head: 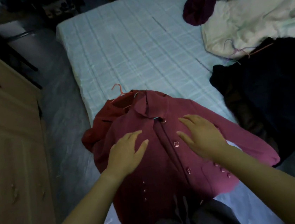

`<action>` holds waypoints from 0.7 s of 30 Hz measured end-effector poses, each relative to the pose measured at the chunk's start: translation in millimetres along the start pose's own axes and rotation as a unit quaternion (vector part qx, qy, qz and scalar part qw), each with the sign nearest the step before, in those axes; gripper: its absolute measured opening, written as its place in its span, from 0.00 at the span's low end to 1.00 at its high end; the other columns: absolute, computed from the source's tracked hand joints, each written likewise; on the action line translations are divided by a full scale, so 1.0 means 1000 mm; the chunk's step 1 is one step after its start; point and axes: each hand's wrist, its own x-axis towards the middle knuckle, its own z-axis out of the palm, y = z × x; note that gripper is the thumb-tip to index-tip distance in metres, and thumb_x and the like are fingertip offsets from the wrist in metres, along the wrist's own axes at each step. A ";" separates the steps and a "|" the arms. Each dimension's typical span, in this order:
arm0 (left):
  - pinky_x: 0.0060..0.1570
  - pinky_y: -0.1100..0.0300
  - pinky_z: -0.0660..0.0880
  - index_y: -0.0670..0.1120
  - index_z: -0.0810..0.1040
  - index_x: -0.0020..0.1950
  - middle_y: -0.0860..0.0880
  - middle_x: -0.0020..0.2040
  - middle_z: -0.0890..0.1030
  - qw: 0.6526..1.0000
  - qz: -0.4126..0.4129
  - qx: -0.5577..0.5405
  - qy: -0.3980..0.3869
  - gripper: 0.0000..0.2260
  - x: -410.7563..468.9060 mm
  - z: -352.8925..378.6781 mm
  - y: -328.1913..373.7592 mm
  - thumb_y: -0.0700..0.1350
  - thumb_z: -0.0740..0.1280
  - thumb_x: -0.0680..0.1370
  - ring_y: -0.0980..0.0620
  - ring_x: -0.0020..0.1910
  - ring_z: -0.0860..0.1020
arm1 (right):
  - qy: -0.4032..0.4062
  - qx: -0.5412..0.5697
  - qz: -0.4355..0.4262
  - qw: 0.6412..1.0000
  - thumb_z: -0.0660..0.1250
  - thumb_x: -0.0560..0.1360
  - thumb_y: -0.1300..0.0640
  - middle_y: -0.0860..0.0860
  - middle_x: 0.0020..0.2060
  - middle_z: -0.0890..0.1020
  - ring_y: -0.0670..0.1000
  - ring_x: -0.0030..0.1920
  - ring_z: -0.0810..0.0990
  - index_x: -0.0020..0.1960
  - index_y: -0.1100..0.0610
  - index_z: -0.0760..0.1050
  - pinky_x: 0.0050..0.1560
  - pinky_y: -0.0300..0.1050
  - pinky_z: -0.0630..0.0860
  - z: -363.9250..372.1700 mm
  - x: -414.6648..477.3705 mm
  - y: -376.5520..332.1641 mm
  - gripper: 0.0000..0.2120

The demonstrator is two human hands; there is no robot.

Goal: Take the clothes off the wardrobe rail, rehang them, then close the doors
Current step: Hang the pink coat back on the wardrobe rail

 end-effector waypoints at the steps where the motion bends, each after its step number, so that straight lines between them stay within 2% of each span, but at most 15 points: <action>1: 0.60 0.49 0.72 0.53 0.70 0.68 0.52 0.65 0.75 1.000 -0.017 -0.016 -0.003 0.33 0.016 -0.001 -0.005 0.69 0.48 0.71 0.50 0.63 0.73 | -0.015 -0.002 -0.015 1.000 0.52 0.74 0.40 0.58 0.58 0.78 0.59 0.58 0.76 0.62 0.60 0.75 0.56 0.59 0.75 0.001 0.019 0.009 0.29; 5: 0.58 0.51 0.72 0.53 0.72 0.66 0.50 0.61 0.77 0.994 -0.098 -0.045 -0.020 0.29 0.074 0.000 -0.029 0.68 0.52 0.72 0.50 0.60 0.75 | -0.092 -0.011 -0.075 0.993 0.50 0.73 0.38 0.56 0.60 0.77 0.57 0.61 0.75 0.64 0.58 0.74 0.58 0.58 0.73 0.011 0.093 0.048 0.31; 8: 0.56 0.56 0.71 0.49 0.73 0.65 0.48 0.58 0.79 0.985 -0.159 -0.069 -0.011 0.19 0.113 0.008 -0.044 0.57 0.60 0.78 0.49 0.57 0.76 | -0.153 0.004 -0.114 0.982 0.47 0.74 0.36 0.53 0.63 0.75 0.54 0.64 0.72 0.66 0.54 0.72 0.61 0.56 0.71 0.028 0.148 0.079 0.31; 11: 0.52 0.59 0.69 0.45 0.75 0.62 0.46 0.55 0.80 0.974 -0.202 -0.098 0.010 0.15 0.155 0.022 -0.054 0.51 0.62 0.79 0.47 0.54 0.77 | -0.155 0.042 -0.144 0.977 0.52 0.76 0.39 0.52 0.58 0.78 0.54 0.59 0.76 0.62 0.55 0.75 0.61 0.48 0.71 0.049 0.198 0.102 0.26; 13: 0.54 0.57 0.70 0.44 0.75 0.62 0.44 0.55 0.80 0.971 -0.221 -0.095 0.003 0.15 0.181 0.036 -0.065 0.50 0.62 0.79 0.45 0.55 0.77 | -0.154 0.048 -0.151 0.975 0.53 0.76 0.41 0.52 0.56 0.79 0.54 0.57 0.76 0.60 0.56 0.76 0.58 0.45 0.70 0.067 0.229 0.116 0.25; 17: 0.57 0.49 0.73 0.48 0.75 0.62 0.46 0.59 0.78 0.973 -0.225 -0.031 -0.043 0.20 0.218 0.062 -0.085 0.57 0.58 0.76 0.44 0.58 0.75 | -0.216 0.016 -0.106 0.970 0.60 0.77 0.45 0.52 0.61 0.74 0.56 0.60 0.73 0.65 0.55 0.71 0.56 0.52 0.73 0.104 0.276 0.143 0.20; 21: 0.58 0.49 0.72 0.51 0.72 0.66 0.49 0.65 0.72 0.964 -0.251 0.055 -0.062 0.17 0.240 0.090 -0.105 0.54 0.59 0.79 0.46 0.63 0.70 | -0.268 0.006 -0.054 0.962 0.59 0.78 0.46 0.52 0.62 0.71 0.56 0.61 0.72 0.67 0.54 0.67 0.57 0.53 0.72 0.139 0.298 0.163 0.21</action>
